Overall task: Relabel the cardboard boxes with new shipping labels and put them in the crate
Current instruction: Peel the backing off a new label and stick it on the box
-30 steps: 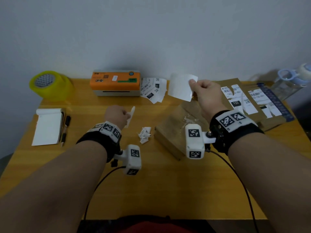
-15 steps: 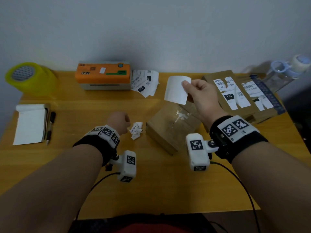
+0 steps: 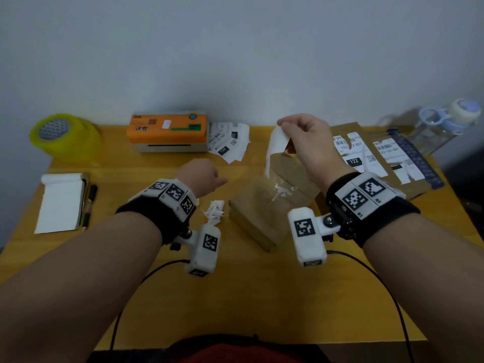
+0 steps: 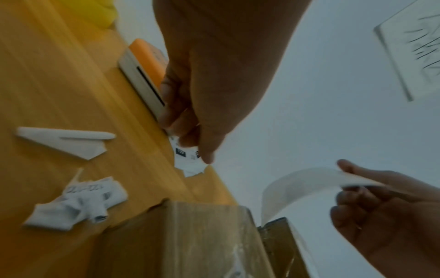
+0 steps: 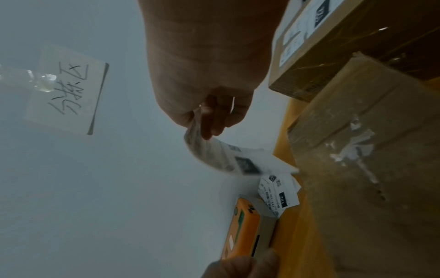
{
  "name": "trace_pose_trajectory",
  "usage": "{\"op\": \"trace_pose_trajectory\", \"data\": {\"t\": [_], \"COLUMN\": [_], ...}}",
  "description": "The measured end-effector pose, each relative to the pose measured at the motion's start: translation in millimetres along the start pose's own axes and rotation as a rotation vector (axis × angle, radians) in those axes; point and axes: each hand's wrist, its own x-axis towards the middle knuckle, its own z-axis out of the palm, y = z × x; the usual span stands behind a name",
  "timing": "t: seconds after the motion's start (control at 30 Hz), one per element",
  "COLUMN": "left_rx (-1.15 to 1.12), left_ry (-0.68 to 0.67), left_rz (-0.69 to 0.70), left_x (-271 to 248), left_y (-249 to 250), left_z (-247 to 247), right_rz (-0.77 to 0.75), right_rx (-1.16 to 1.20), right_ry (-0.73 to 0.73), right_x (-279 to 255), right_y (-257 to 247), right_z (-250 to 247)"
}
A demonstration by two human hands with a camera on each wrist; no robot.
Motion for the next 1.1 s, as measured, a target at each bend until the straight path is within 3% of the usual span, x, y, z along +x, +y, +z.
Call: {"op": "trace_pose_trajectory", "data": {"t": [0.07,0.27,0.57,0.77,0.93,1.0,1.1], "left_rx": [-0.083,-0.657,-0.875,-1.019,-1.171,-1.218,-1.220], "left_ry": [0.115,0.361,0.594,0.549,0.469,0.398,0.188], "left_rz": [0.052,0.274,0.158,0.147,0.078,0.031,-0.045], "left_x": [-2.7,-21.4,-13.3,-17.5,-21.4,-22.5,-22.0], "left_y": [4.1,26.5,17.3,12.9,21.1,25.9,33.4], "left_z": [-9.7,-44.6,-59.3,-58.9,-61.1,-61.2,-53.5], "right_rz": [0.006,-0.015,0.069,0.102,-0.022,-0.082,-0.150], "right_rx": [-0.018,-0.027,0.113,0.049,-0.100,-0.143,-0.247], "right_ry": [0.015,0.035,0.074,0.035,-0.192,-0.204,-0.122], "right_x": [4.0,13.0,15.9,11.3,3.9,5.2,5.1], "right_y": [-6.2,-29.0,-44.5,-39.5,-28.3,-16.7,-3.2], "right_z": [1.9,8.7,8.7,-0.8,-9.0,-13.5,-25.1]}}
